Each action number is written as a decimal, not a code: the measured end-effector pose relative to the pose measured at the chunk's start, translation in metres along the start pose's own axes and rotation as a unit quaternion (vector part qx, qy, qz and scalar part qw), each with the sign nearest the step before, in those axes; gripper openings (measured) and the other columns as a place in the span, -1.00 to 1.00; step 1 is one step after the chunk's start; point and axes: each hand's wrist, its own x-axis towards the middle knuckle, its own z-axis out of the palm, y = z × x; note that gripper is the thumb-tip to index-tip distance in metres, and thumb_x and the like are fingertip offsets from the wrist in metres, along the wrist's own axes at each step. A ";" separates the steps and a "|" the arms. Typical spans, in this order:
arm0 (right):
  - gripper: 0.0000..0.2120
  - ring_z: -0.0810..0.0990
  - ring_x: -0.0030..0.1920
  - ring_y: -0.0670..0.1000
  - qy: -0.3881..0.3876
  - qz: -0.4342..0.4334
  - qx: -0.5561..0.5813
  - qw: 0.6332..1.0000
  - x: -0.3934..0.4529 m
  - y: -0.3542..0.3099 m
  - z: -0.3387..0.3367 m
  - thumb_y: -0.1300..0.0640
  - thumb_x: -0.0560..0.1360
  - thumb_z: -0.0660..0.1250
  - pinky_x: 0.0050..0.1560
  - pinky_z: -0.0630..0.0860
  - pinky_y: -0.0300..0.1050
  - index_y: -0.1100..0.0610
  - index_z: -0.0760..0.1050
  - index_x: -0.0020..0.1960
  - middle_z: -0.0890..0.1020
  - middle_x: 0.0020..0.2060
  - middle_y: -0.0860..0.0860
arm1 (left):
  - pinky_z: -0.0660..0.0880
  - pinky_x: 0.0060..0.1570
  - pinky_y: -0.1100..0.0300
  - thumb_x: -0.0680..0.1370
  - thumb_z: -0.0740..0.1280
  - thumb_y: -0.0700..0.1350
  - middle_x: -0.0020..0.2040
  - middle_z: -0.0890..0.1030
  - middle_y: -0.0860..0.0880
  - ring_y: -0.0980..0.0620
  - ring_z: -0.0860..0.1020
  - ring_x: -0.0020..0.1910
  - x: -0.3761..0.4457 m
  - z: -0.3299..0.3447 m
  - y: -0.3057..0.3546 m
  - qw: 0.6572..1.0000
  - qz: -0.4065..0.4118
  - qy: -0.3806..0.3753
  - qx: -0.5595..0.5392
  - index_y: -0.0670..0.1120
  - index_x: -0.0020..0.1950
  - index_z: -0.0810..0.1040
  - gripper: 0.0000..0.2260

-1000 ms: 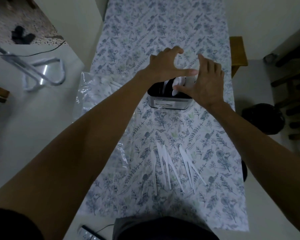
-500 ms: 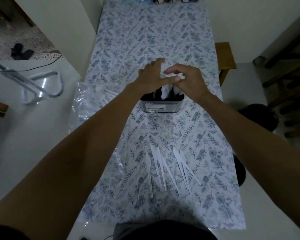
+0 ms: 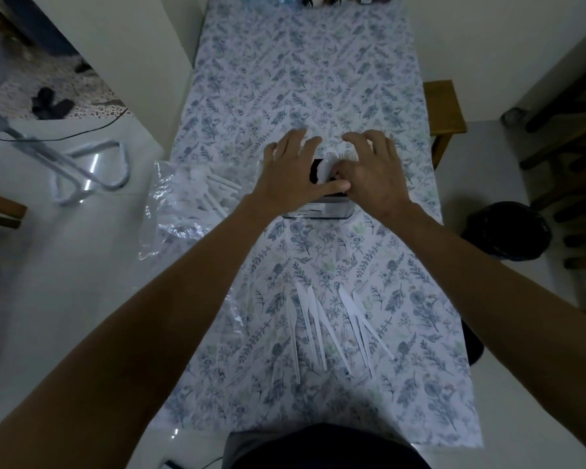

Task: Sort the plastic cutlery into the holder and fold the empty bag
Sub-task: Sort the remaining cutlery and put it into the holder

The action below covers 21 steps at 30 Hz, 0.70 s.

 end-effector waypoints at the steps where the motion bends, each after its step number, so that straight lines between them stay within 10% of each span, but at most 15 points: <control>1: -0.89 0.47 0.24 0.25 0.027 0.012 0.000 1.000 -0.006 -0.004 -0.003 0.14 0.51 0.37 0.17 0.44 0.14 0.10 0.67 -0.10 0.57 0.28 0.14 | 0.20 0.45 -0.19 0.44 0.22 0.54 0.56 0.36 -0.18 -0.16 0.32 0.54 -0.011 0.005 0.001 0.998 0.008 0.060 0.008 -0.08 0.50 0.44 -0.13; 5: -0.81 0.54 0.09 0.23 0.095 0.062 0.068 0.991 -0.069 -0.030 -0.024 0.16 0.61 0.29 0.10 0.50 0.08 0.21 0.61 0.13 0.60 0.12 0.20 | 0.40 0.20 -0.05 0.53 0.40 0.27 0.25 0.57 -0.13 -0.13 0.53 0.23 -0.073 0.029 0.011 0.975 -0.008 0.224 -0.008 -0.13 0.24 0.58 -0.48; 8: -0.76 0.58 -0.01 0.19 -0.106 0.181 0.142 0.967 -0.158 -0.059 -0.025 0.07 0.59 0.29 -0.05 0.57 0.05 0.18 0.53 0.19 0.60 -0.01 0.16 | 0.56 0.03 0.07 0.59 0.40 0.11 0.06 0.60 -0.04 0.02 0.59 -0.01 -0.137 0.052 0.035 0.970 -0.104 0.128 -0.177 -0.10 0.18 0.56 -0.68; 12: -0.77 0.60 -0.01 0.14 -0.342 0.367 0.166 0.849 -0.259 -0.094 -0.028 -0.02 0.57 0.31 -0.06 0.54 0.00 0.13 0.49 0.09 0.55 -0.07 0.06 | 0.57 -0.17 0.24 0.63 0.39 0.03 -0.15 0.58 0.13 0.23 0.58 -0.20 -0.209 0.096 0.061 0.936 -0.211 -0.006 -0.281 -0.04 0.13 0.55 -0.82; 21: -0.88 0.60 -0.12 0.08 -0.300 0.400 0.215 0.839 -0.275 -0.111 -0.050 0.09 0.53 0.37 -0.14 0.52 -0.06 0.15 0.54 -0.05 0.62 -0.14 0.07 | 0.64 -0.09 0.11 0.63 0.39 0.01 -0.04 0.69 -0.02 0.02 0.69 -0.11 -0.245 0.132 0.096 0.847 -0.294 -0.106 -0.430 -0.06 0.09 0.59 -0.84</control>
